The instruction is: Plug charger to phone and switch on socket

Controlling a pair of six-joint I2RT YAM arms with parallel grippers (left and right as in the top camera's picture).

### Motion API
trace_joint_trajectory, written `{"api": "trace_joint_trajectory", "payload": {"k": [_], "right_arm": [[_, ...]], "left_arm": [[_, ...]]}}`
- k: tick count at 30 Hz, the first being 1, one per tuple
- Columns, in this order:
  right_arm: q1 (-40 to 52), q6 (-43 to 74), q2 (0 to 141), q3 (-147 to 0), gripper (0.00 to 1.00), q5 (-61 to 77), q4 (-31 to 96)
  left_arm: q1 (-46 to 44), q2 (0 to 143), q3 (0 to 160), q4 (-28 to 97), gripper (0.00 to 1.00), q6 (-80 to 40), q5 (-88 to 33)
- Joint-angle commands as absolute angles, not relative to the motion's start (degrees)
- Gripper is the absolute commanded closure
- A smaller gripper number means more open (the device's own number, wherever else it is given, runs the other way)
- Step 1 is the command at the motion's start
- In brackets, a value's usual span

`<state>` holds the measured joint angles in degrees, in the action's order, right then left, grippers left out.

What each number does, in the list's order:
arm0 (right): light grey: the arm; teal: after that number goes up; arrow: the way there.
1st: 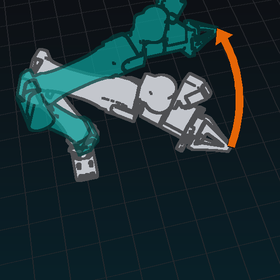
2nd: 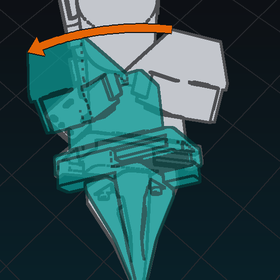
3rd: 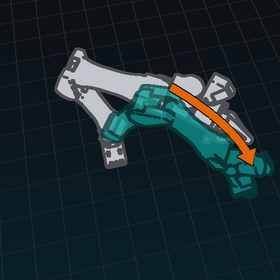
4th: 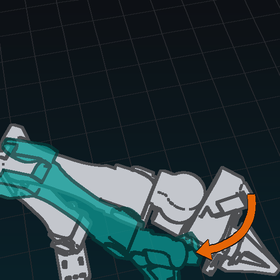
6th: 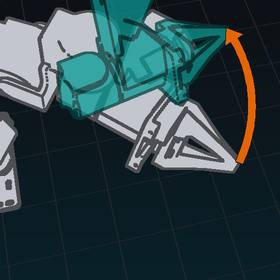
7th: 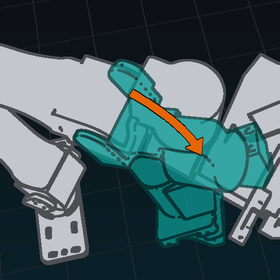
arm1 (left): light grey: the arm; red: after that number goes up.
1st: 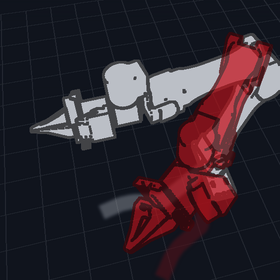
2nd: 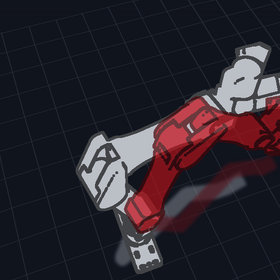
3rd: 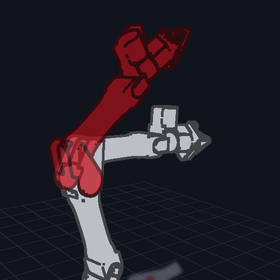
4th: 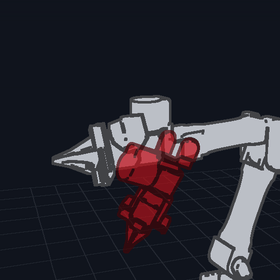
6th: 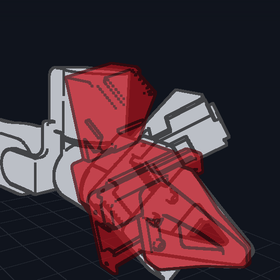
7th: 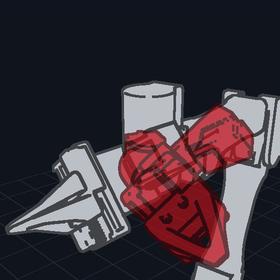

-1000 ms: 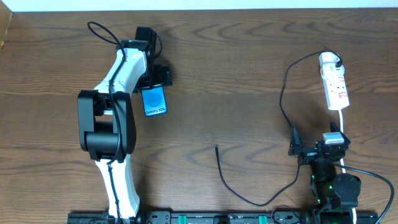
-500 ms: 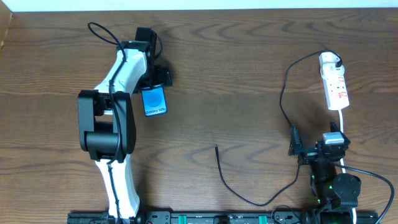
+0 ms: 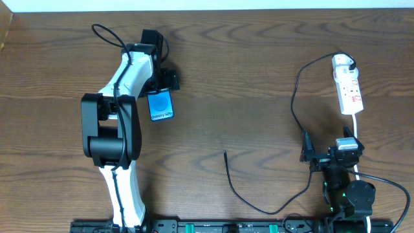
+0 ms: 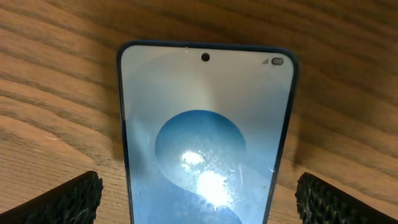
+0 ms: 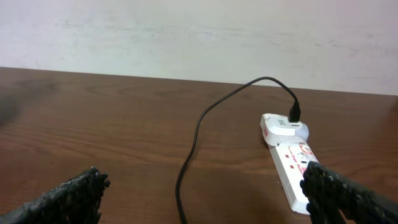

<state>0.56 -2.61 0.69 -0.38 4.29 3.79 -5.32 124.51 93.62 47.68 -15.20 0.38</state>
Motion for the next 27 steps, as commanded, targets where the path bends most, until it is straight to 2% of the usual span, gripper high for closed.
{"api": "trace_joint_trajectory", "payload": {"k": [1, 27], "right_arm": [[0.84, -3.29, 0.30, -0.32, 0.01, 4.64, 3.99], [0.84, -3.29, 0.30, -0.32, 0.01, 4.64, 3.99]], "left_arm": [[-5.17, 124.38, 92.92, 47.83, 0.01, -15.14, 1.54], [-5.17, 124.38, 90.04, 44.42, 0.01, -15.64, -1.08]]}}
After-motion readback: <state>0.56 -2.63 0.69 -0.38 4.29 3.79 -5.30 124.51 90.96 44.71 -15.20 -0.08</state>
